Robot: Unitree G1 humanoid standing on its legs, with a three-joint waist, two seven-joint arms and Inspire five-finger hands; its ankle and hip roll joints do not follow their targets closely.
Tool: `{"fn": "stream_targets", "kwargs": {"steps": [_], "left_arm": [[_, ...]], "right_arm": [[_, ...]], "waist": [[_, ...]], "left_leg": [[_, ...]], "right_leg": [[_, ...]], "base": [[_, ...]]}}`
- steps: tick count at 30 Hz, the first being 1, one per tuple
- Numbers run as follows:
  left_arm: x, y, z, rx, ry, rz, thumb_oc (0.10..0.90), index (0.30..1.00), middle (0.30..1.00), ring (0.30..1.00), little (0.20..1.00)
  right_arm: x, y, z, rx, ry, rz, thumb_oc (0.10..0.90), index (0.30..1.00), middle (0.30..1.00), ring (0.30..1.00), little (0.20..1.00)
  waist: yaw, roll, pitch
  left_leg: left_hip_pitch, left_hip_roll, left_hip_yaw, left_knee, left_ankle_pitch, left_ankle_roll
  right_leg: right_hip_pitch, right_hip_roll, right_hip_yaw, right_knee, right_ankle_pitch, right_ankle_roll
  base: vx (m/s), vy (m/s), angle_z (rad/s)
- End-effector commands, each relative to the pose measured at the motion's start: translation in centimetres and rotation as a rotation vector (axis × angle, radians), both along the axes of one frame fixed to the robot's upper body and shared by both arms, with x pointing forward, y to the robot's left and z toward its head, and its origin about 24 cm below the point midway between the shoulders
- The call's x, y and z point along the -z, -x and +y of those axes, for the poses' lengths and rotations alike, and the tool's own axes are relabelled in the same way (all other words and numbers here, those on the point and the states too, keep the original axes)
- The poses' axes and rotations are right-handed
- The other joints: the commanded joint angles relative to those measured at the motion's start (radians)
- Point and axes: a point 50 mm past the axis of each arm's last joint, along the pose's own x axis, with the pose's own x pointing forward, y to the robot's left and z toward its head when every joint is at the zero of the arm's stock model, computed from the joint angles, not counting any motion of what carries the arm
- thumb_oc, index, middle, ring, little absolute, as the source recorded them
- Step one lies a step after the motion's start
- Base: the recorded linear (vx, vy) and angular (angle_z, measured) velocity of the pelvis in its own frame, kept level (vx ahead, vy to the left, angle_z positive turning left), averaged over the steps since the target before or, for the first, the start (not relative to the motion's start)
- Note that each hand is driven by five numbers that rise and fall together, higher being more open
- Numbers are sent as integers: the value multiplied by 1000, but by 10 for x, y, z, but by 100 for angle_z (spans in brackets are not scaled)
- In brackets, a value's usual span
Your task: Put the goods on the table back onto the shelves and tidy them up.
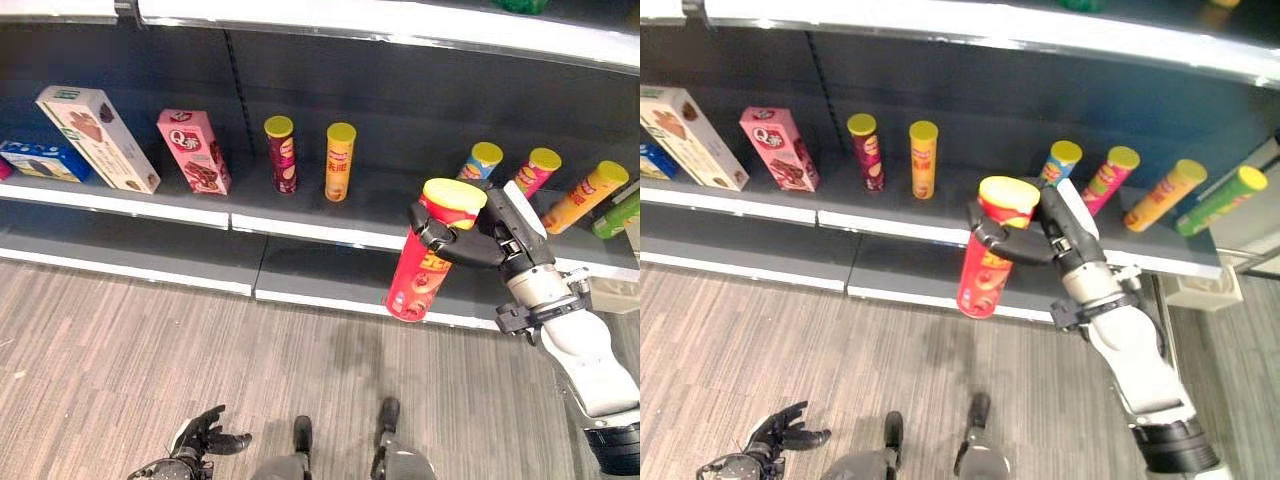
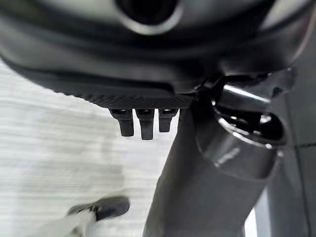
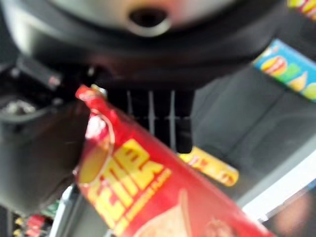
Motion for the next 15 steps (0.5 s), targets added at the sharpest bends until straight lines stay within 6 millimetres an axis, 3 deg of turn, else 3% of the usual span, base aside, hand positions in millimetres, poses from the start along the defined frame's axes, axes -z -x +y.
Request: {"fn": "stream_targets", "kwargs": {"steps": [1, 10, 12, 13, 15], "left_arm": [[-9, -5, 5, 54, -36, -65, 800, 900, 900, 900, 900], [-7, 1, -2, -30, 20, -84, 800, 900, 900, 900, 900], [-10, -5, -3, -51, 40, -117, 800, 900, 900, 900, 900], [-13, -9, -4, -62, 49, -141, 800, 900, 900, 900, 900], [-15, -14, -9, -80, 77, -167, 800, 900, 900, 900, 900]], "right_arm": [[-67, 7, -1, -33, -25, -325, 400, 300, 300, 300, 300], [-58, 5, 1, -16, 19, -295, 400, 300, 300, 300, 300], [-60, 5, 1, -12, 27, -310, 400, 300, 300, 300, 300], [-63, 6, 1, -17, 22, -321, 400, 300, 300, 300, 300], [-66, 5, 2, -19, 22, -336, 400, 300, 300, 300, 300]], "waist": [[19, -15, -28], [29, -25, -50], [34, -37, -22], [34, -45, -2], [49, -51, 36]], "left_leg": [[24, 36, -5, 3, -91, -90], [50, 73, -6, 3, -116, -111], [7, 83, -18, 112, -138, -126], [-48, 81, -28, 219, -165, -138], [-162, 75, -68, 425, -153, -176]], "right_leg": [[138, 5, 0, -27, -10, 32], [183, 14, -53, -34, -31, 26], [189, 16, -61, -24, -52, 9], [195, 13, -72, -21, -63, -2], [212, 7, -84, -18, -78, -19]], "base": [[90, -65, 6], [89, -95, -5], [-17, -147, 0], [-63, -147, 16], [-54, -57, 48]]}}
